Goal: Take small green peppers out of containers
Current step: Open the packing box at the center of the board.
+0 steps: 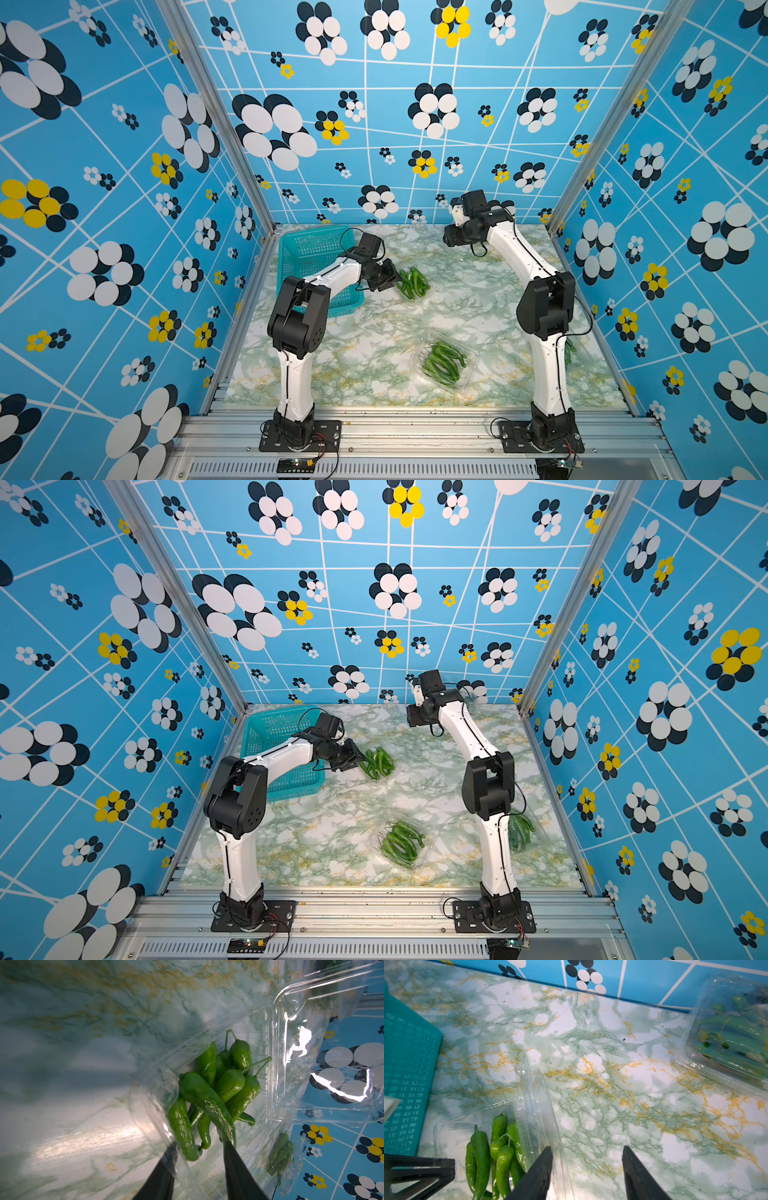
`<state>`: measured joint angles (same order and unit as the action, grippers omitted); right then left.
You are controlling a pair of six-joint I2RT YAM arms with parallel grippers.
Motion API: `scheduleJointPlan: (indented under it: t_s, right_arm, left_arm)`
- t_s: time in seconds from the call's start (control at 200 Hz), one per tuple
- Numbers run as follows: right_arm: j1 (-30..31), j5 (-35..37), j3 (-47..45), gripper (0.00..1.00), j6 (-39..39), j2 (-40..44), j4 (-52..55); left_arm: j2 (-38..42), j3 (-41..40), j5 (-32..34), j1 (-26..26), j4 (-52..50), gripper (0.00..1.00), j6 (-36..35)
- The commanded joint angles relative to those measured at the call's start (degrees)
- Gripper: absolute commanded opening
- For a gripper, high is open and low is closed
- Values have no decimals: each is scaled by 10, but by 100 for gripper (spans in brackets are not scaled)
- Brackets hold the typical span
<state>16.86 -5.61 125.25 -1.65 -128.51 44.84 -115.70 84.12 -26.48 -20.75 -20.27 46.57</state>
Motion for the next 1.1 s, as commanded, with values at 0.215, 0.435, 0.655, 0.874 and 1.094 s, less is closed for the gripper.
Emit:
scheduleJointPlan:
  t_s: [0.215, 0.435, 0.655, 0.874, 1.094]
  right_arm:
    - [25, -23, -22, 57, 30, 79, 12]
    - [52, 13, -54, 61, 36, 116, 9]
    - [96, -32, -67, 60, 50, 100, 36]
    - [138, -55, -41, 59, 70, 35, 69]
    - [158, -50, 1, 59, 75, -39, 80]
  left_arm:
    - [34, 26, 34, -3, -57, 42, -26]
    - [61, 9, 54, -2, -63, 42, -28]
    - [94, 5, 69, -1, -85, 42, -38]
    - [155, -43, 76, 7, -81, 42, -37]
    - [193, -83, 72, 21, -73, 42, -38]
